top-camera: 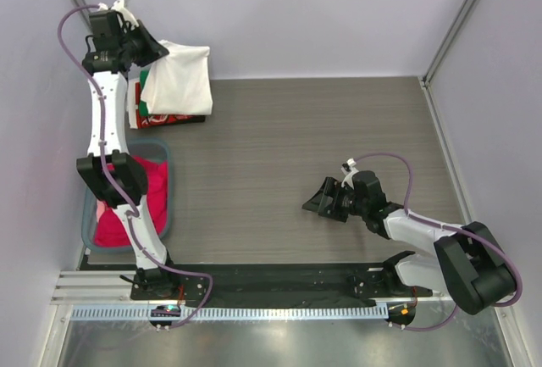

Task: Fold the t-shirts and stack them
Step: Neatly place the folded tshirt to the corner

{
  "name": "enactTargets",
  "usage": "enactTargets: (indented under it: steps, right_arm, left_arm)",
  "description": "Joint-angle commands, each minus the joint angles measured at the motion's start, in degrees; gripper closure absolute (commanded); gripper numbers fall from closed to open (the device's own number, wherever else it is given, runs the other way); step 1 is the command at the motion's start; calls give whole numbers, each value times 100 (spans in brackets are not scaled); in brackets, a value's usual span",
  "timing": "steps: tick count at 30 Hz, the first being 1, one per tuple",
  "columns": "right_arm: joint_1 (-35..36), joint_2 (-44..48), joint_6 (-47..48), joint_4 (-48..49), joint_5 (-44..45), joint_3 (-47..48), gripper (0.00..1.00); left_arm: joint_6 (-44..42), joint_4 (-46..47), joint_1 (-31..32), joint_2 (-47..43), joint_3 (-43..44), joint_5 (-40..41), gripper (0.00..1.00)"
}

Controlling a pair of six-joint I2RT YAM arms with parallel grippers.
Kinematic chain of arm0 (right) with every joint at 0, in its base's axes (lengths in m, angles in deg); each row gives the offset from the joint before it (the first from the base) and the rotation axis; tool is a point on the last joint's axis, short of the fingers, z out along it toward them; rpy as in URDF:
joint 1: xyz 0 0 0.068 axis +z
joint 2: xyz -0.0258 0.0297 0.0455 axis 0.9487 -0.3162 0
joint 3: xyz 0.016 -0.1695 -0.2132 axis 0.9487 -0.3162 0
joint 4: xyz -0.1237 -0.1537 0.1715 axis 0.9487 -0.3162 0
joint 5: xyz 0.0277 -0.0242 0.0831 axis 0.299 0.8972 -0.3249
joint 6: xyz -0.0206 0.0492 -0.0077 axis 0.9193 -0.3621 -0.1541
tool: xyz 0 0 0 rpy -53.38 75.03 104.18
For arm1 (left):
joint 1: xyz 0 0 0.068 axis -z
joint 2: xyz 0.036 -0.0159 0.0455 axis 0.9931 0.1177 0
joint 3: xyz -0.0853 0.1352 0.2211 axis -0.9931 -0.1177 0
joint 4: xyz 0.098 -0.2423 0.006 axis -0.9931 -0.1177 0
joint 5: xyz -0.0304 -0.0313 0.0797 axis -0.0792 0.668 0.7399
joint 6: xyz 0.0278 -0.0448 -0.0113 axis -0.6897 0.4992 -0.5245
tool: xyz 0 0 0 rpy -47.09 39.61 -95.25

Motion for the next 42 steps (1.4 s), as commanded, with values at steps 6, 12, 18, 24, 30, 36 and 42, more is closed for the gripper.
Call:
enactTargets:
  steps: [6,12,18,24,30,36,42]
  right_arm:
    - [3,-33,-18,301,-65,21,19]
    - [-15,-33,-9,327,-82,3,19]
    - [-24,-24,-18,336,-82,-5,19]
    - [-32,-33,-53,388,-109,-32,19]
    - [-50,-42,-106,485,-126,-76,19]
    - [-94,-164,-123,591,-205,-58,19]
    - [-94,-235,-150,643,-232,-41,19]
  left_arm:
    - [165,375,-229,-43,414,-463,100]
    - [209,419,-335,335,536,-621,100]
    - [235,516,-493,923,870,-771,100]
    - [314,841,-757,1476,1177,-797,100]
    - [525,1359,-968,2162,1459,-745,100]
    - [649,2097,-1056,2664,1618,-351,100]
    - [841,2880,-1117,3121,1469,643,60]
